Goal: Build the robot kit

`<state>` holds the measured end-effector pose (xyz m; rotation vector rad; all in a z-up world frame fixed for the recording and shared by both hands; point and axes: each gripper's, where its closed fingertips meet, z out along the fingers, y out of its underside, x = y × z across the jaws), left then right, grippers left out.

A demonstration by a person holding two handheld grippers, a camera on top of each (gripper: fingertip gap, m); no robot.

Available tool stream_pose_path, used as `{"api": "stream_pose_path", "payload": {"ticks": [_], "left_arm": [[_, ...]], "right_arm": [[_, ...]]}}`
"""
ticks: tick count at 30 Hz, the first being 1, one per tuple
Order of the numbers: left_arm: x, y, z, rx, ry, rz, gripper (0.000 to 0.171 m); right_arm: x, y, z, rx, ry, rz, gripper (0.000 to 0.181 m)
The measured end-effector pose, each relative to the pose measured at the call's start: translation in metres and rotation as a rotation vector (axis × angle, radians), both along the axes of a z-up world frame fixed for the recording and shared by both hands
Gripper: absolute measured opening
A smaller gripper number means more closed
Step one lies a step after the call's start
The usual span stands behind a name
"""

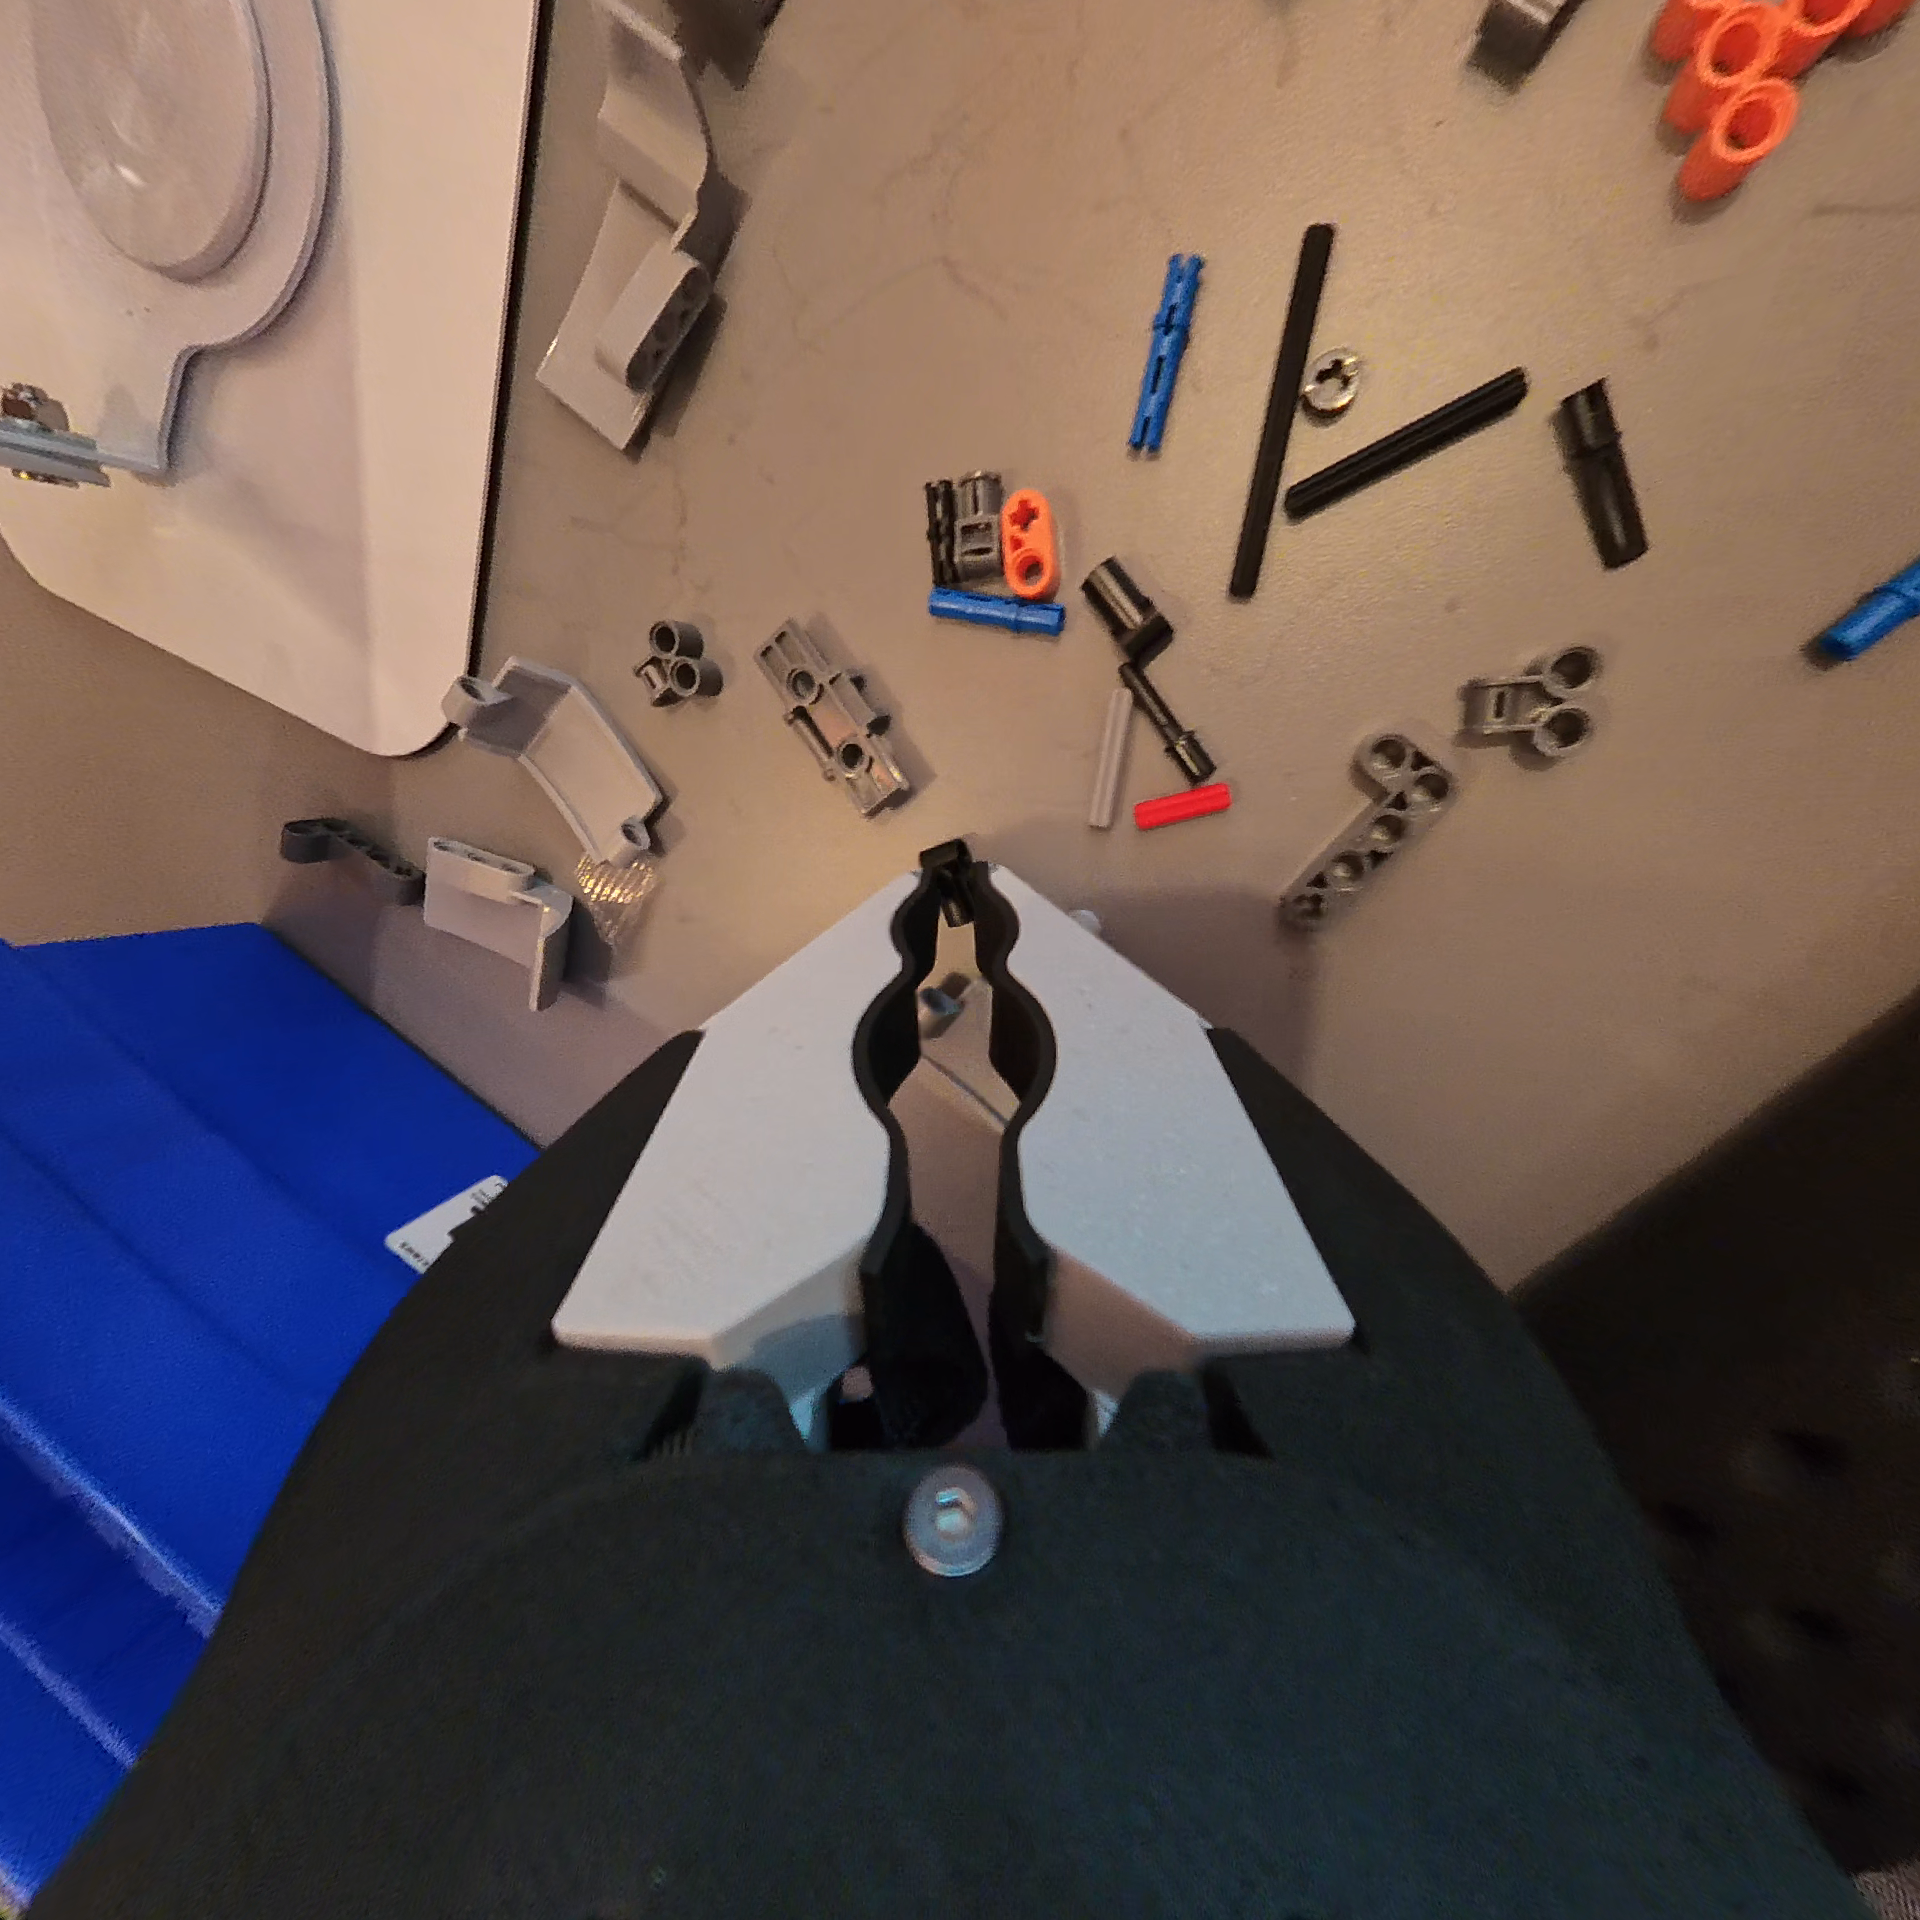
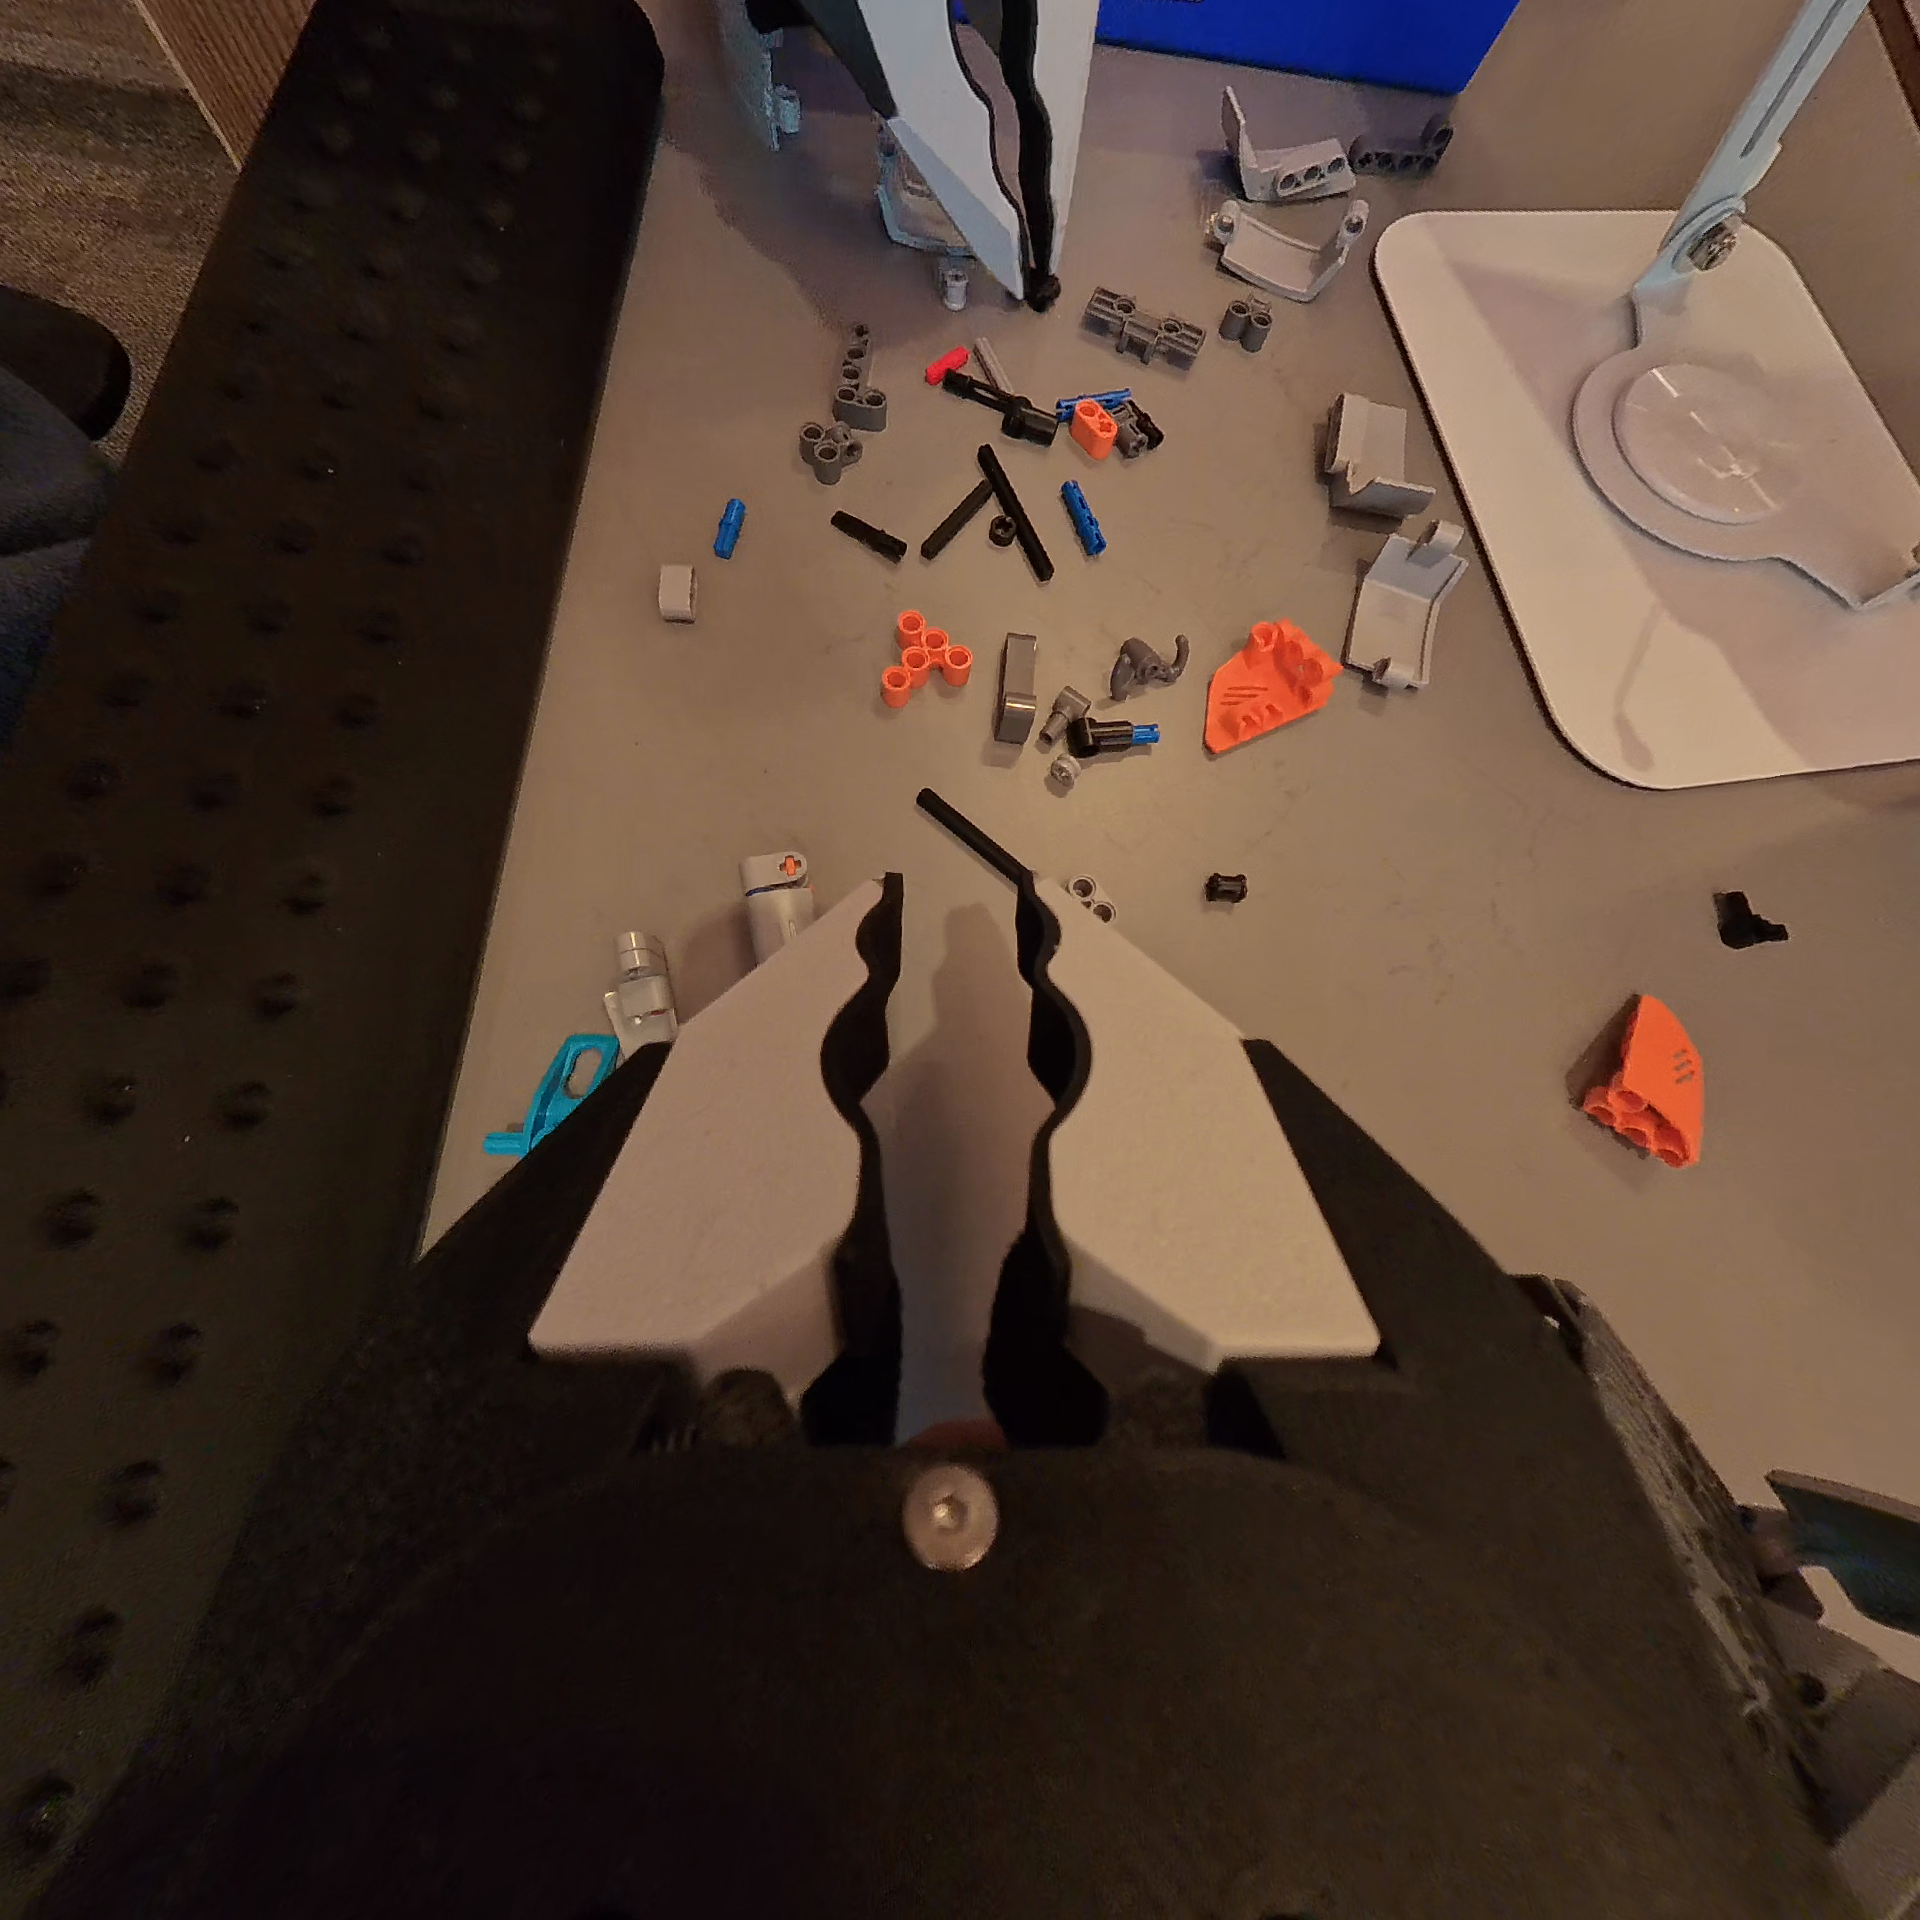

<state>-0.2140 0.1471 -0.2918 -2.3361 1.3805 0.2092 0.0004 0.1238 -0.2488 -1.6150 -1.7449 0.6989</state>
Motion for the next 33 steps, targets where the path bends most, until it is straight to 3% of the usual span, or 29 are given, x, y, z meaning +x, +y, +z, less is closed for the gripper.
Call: {"api": "stream_pose_path", "payload": {"ticks": [12,16,33], "left_arm": [[0.022,-0.01,0.0,0.001,-0.052,-0.063,0.004],[0.031,-0.015,-0.001,-0.021,-0.082,-0.091,0.013],[0.018,-0.023,0.013,-0.002,-0.141,-0.061,0.021]], "right_arm": [[-0.002,-0.003,0.001,0.003,0.005,0.01,0.019],[-0.002,-0.003,0.001,0.002,0.004,0.012,0.019],[-0.002,-0.004,0.004,0.011,0.012,0.014,0.019]]}}
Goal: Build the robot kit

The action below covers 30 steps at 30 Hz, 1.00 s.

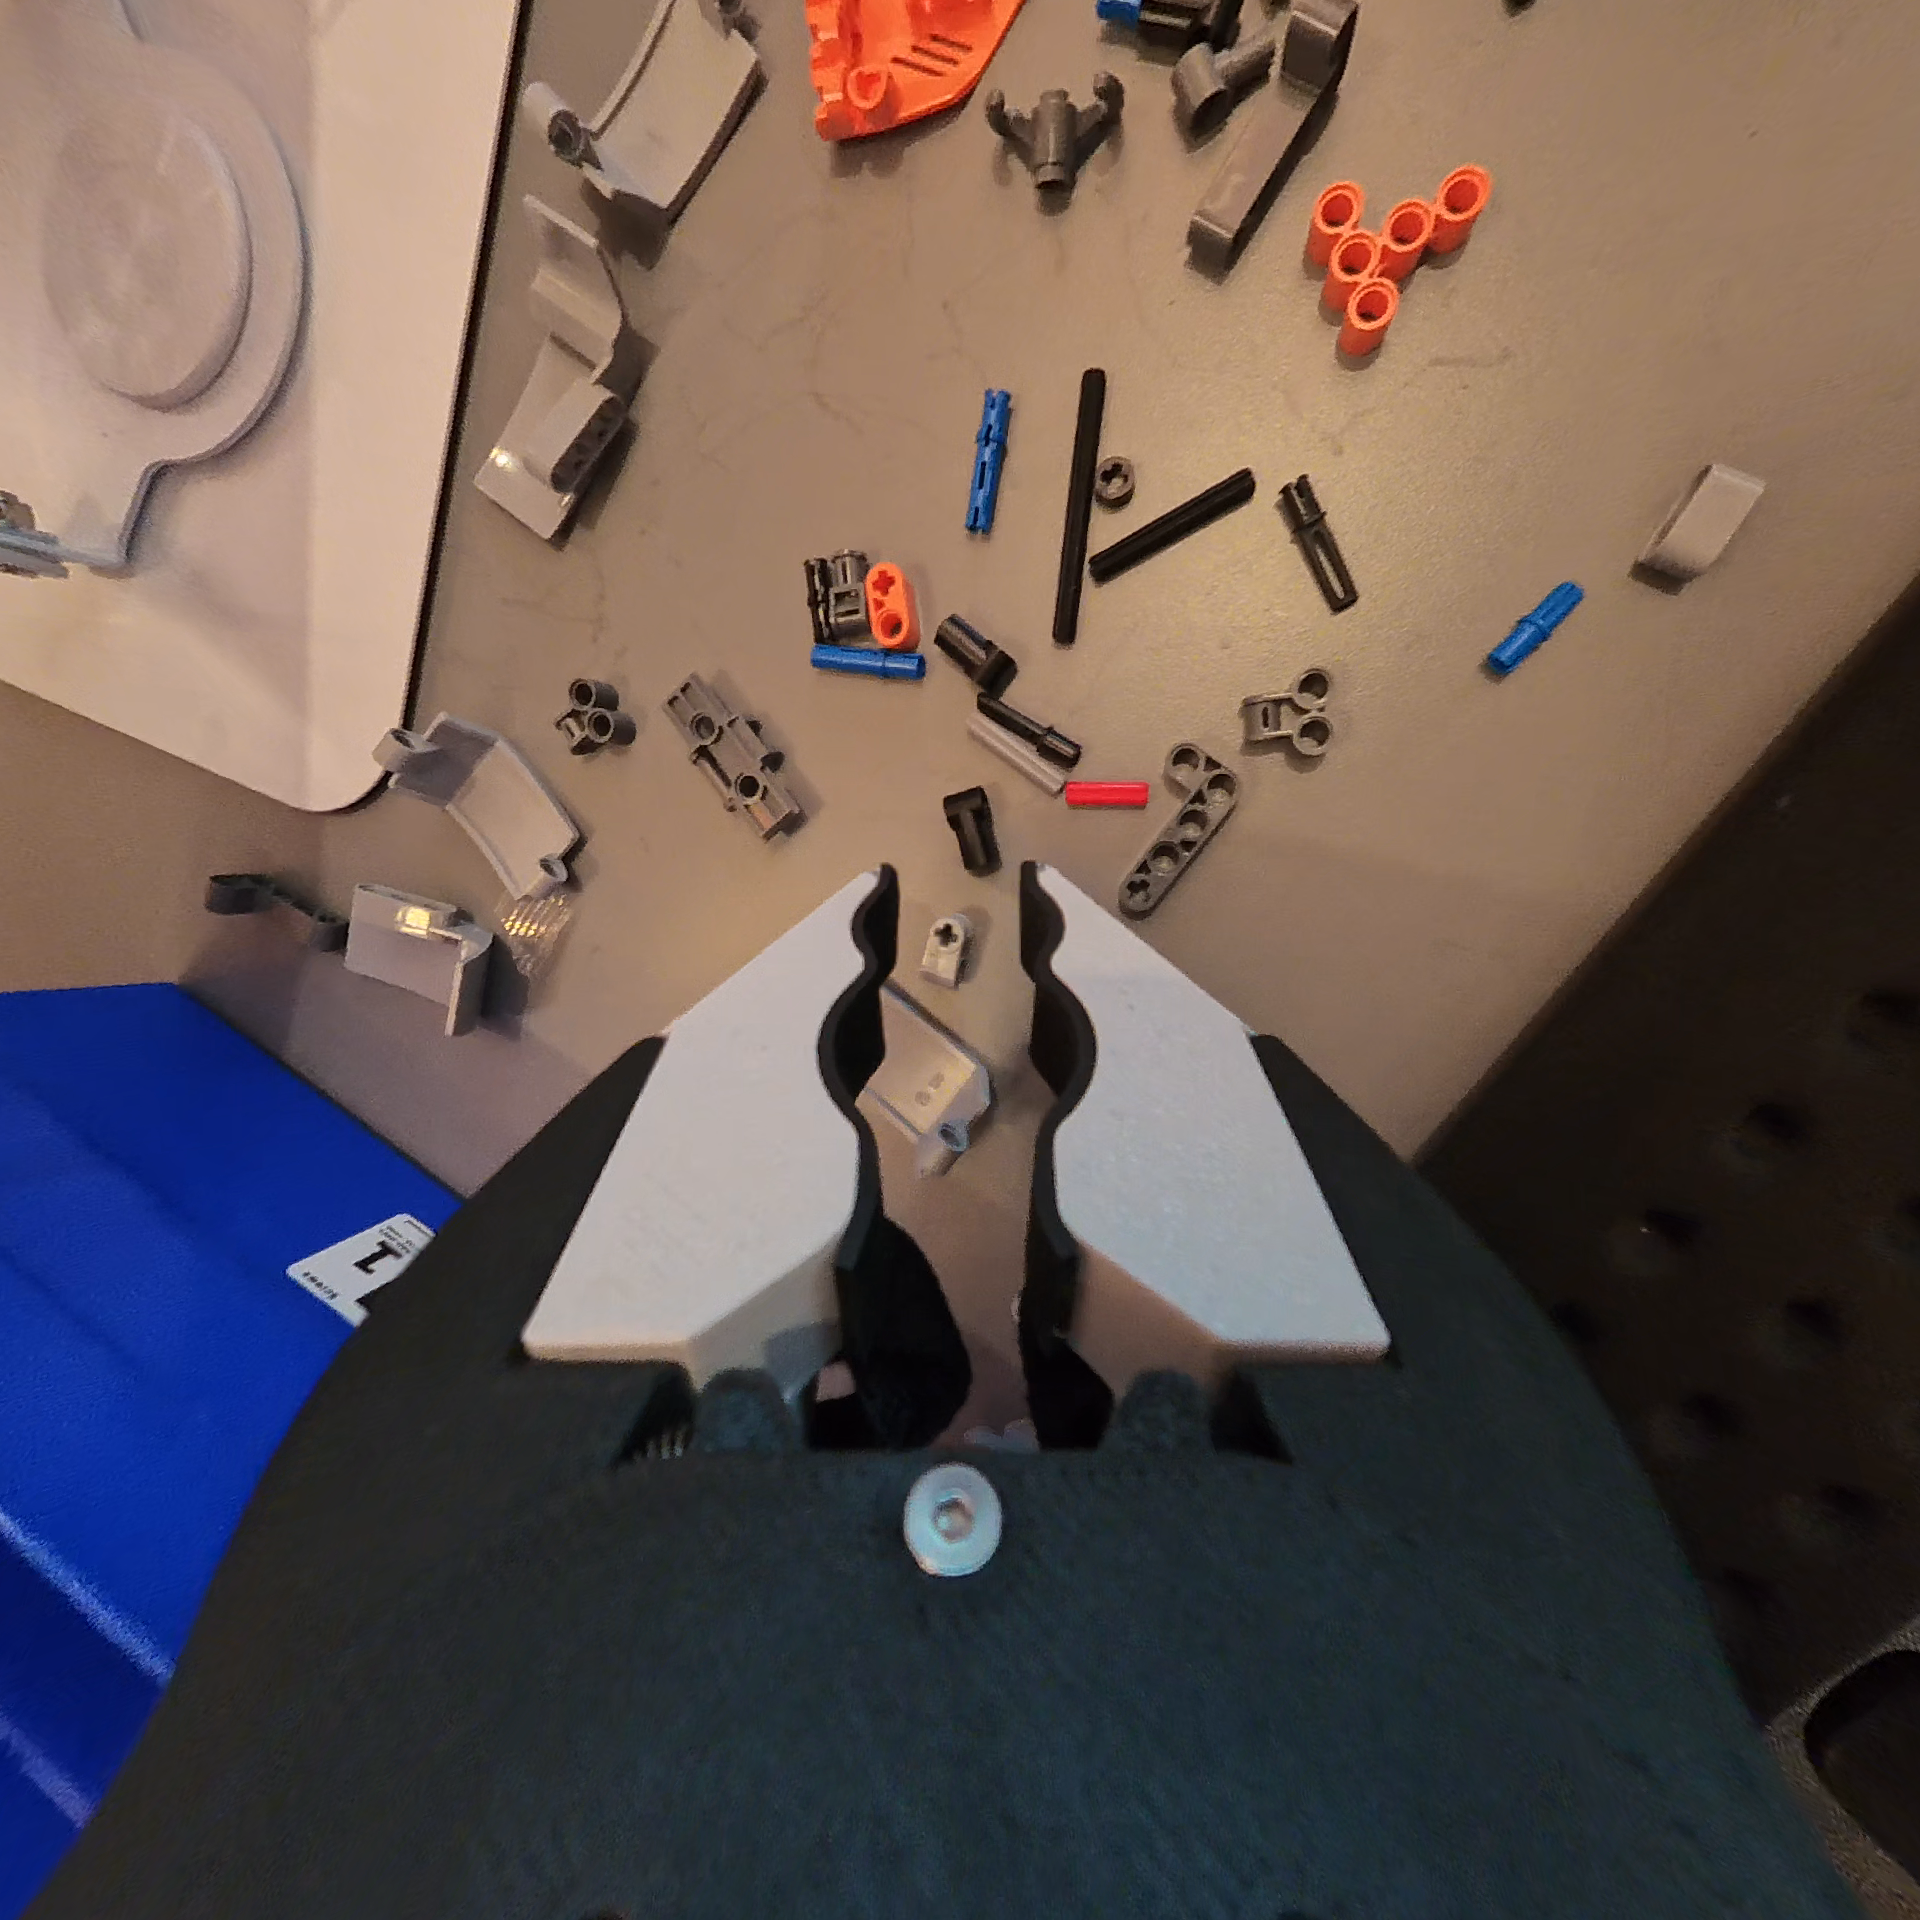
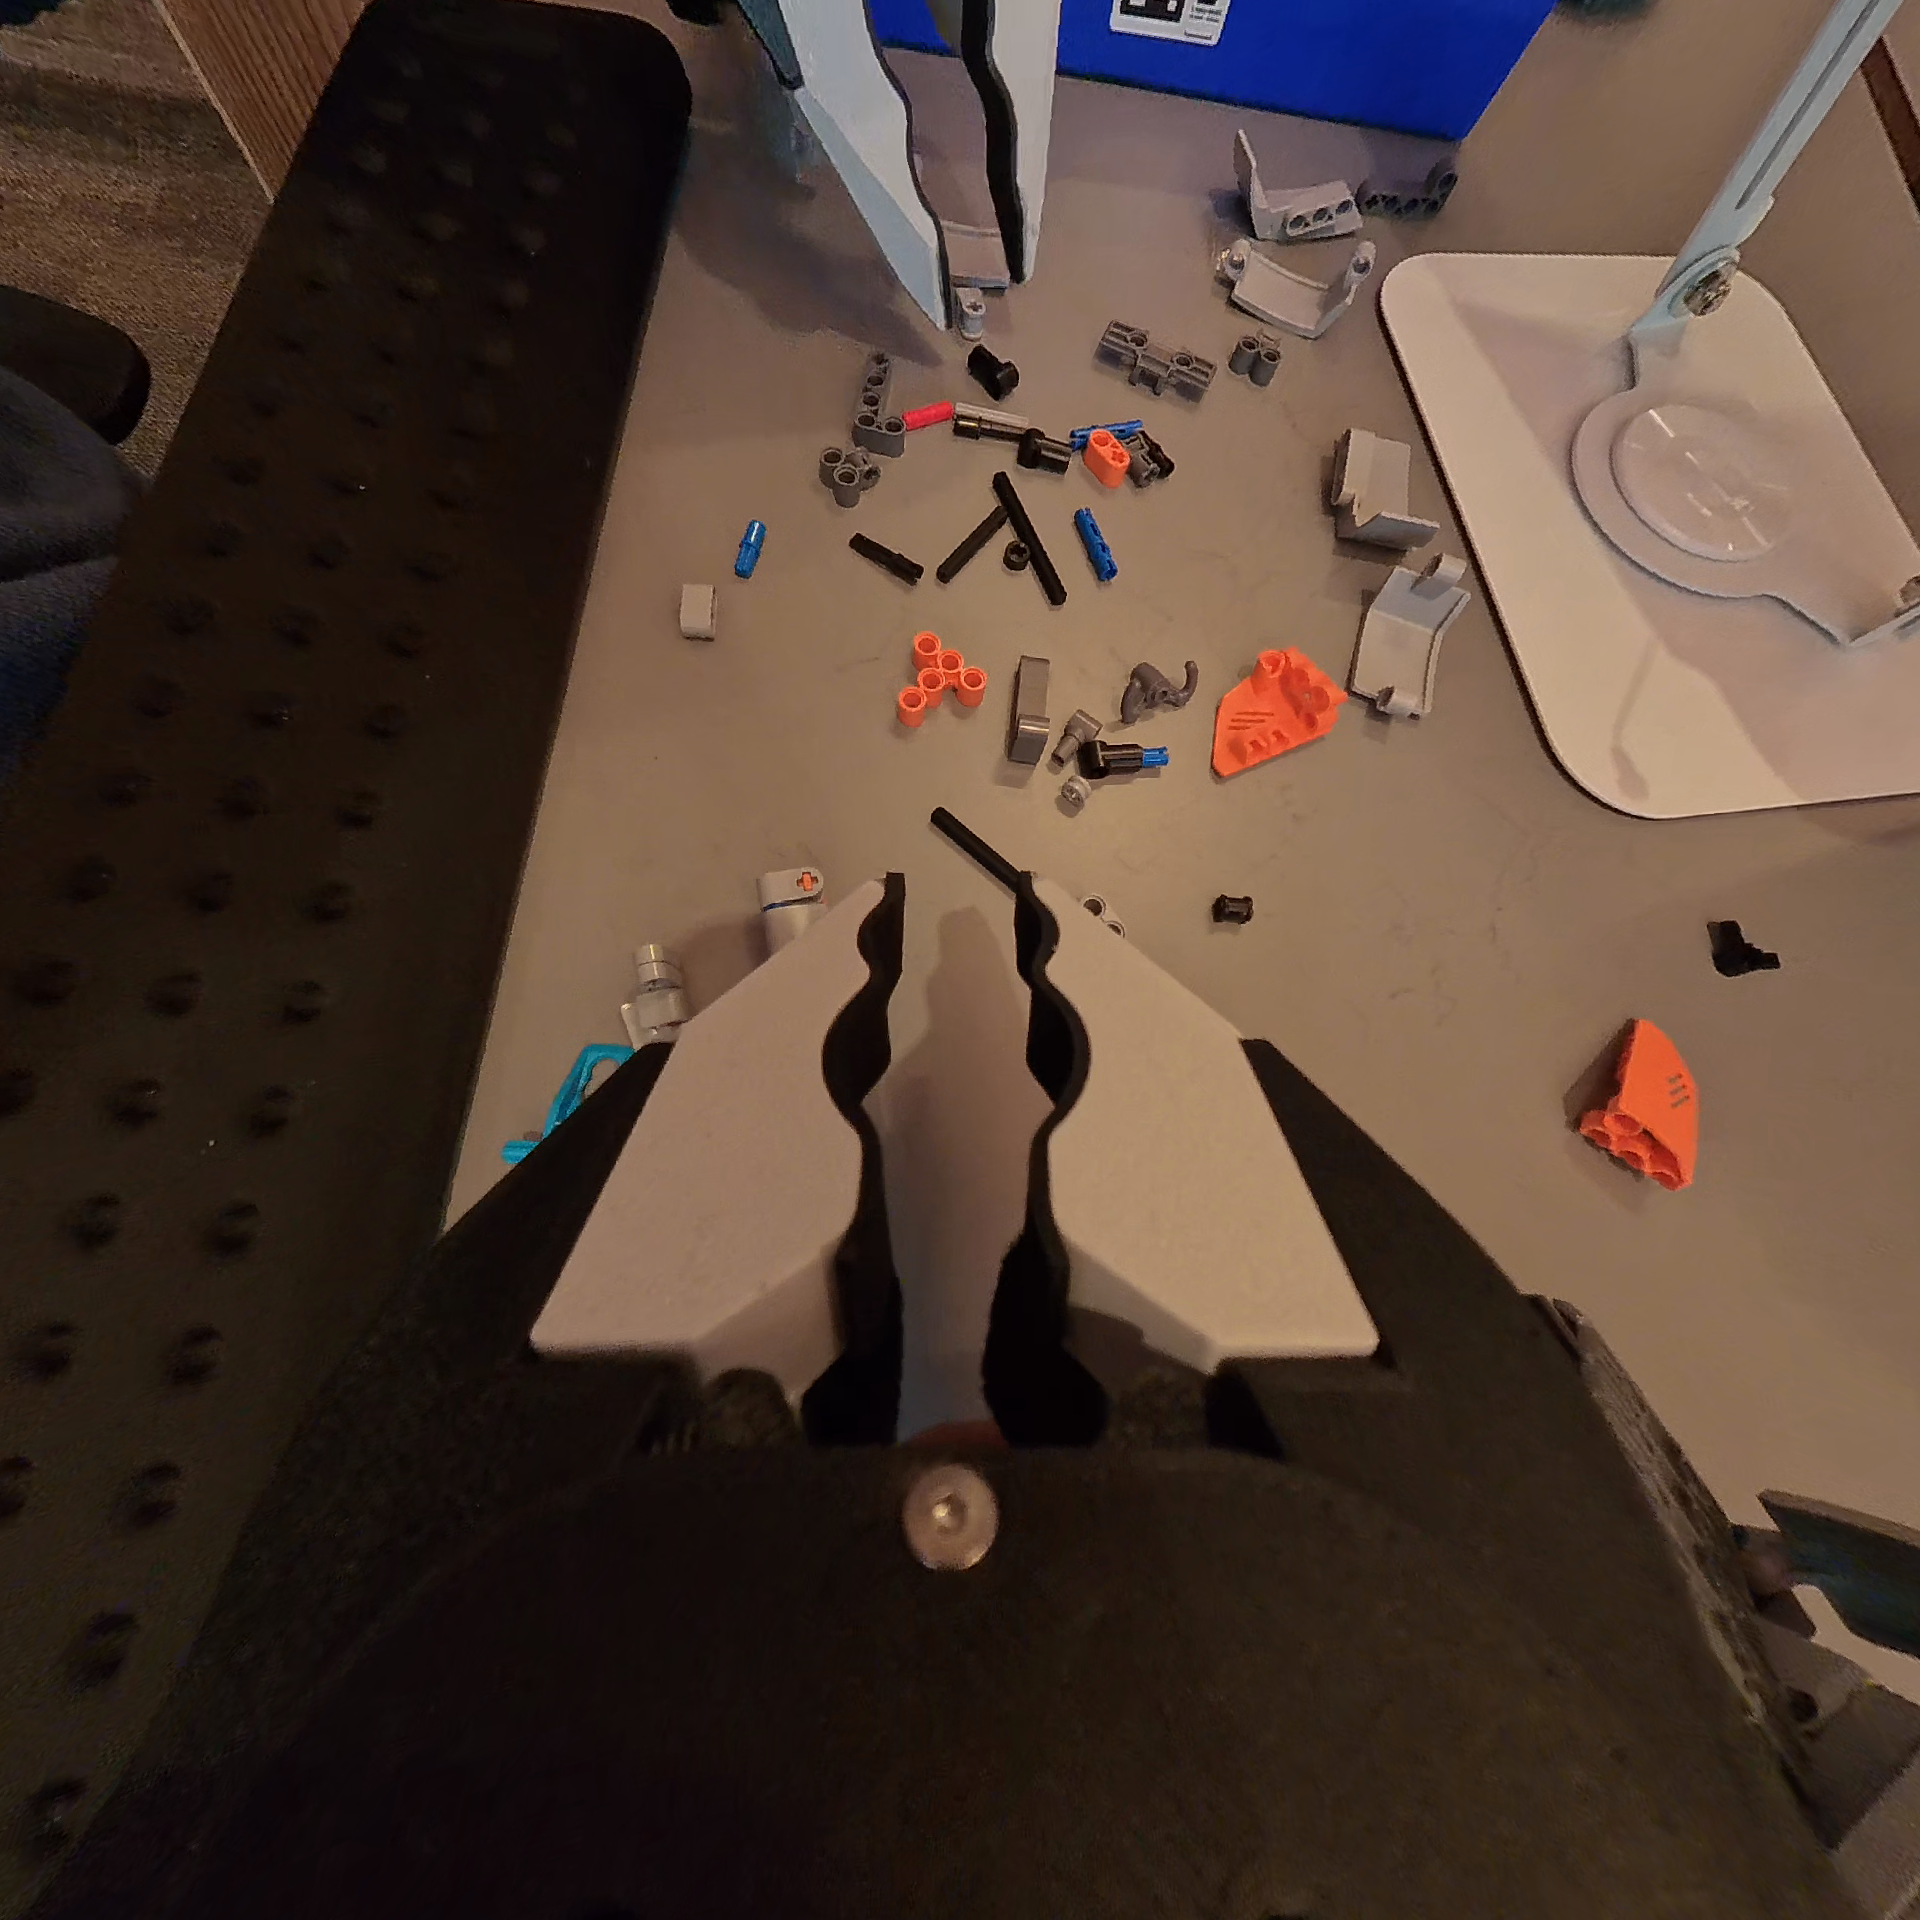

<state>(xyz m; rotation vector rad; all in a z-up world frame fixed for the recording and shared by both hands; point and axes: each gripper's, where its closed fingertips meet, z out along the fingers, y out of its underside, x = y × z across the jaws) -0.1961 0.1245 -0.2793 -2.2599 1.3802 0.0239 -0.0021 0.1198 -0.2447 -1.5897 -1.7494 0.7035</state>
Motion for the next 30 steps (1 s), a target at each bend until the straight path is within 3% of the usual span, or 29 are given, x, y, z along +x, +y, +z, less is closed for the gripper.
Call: {"api": "stream_pose_path", "payload": {"ticks": [7,17,24,30], "left_arm": [[0.006,0.0,-0.015,-0.016,0.027,-0.018,0.006],[0.016,-0.003,0.0,-0.01,-0.125,-0.014,0.005],[0.05,-0.025,0.022,-0.006,-0.258,-0.109,0.005],[0.082,-0.035,0.015,-0.041,-0.283,-0.197,0.005]], "right_arm": [[0.0,0.0,0.001,0.003,0.004,0.0,0.019],[-0.005,-0.005,0.003,0.008,0.013,0.014,0.018],[-0.011,-0.011,0.01,0.024,0.053,0.035,0.018],[-0.018,-0.017,0.012,0.116,0.05,0.065,0.018]]}}
